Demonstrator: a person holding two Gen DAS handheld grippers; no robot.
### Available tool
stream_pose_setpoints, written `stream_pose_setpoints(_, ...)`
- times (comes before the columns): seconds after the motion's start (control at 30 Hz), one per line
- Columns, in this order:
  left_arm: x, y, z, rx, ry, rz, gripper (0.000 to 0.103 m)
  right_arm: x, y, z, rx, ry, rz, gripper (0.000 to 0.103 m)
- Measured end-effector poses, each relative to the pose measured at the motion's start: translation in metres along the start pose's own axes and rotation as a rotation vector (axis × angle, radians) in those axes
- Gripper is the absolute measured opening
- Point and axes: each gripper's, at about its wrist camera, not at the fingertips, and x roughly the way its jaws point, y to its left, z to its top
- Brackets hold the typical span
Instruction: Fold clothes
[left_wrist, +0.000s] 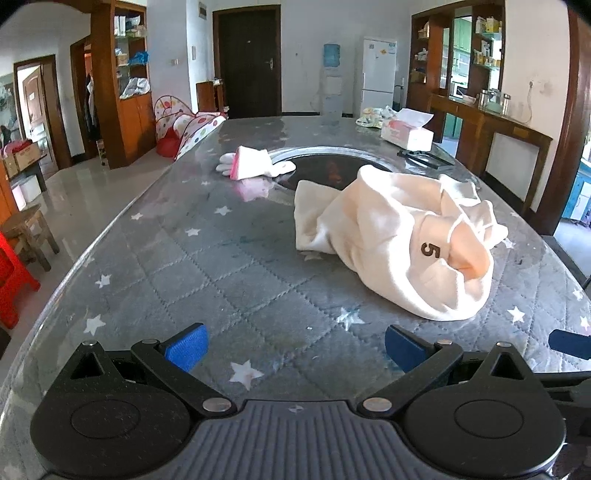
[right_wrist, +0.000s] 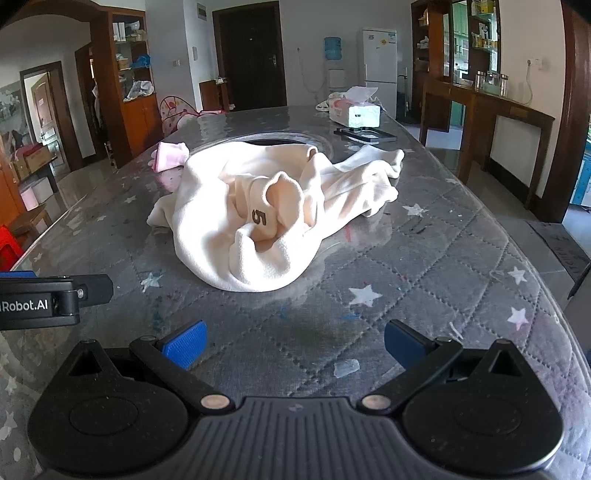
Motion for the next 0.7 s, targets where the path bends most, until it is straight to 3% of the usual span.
stream_pose_setpoints(0.7, -0.0027, -0.0086, -0.0026, 0.025, 0.031, -0.03, 0.103, -0.0053, -0.0027, -0.0021, 0.016, 0.009, -0.006, 0.103)
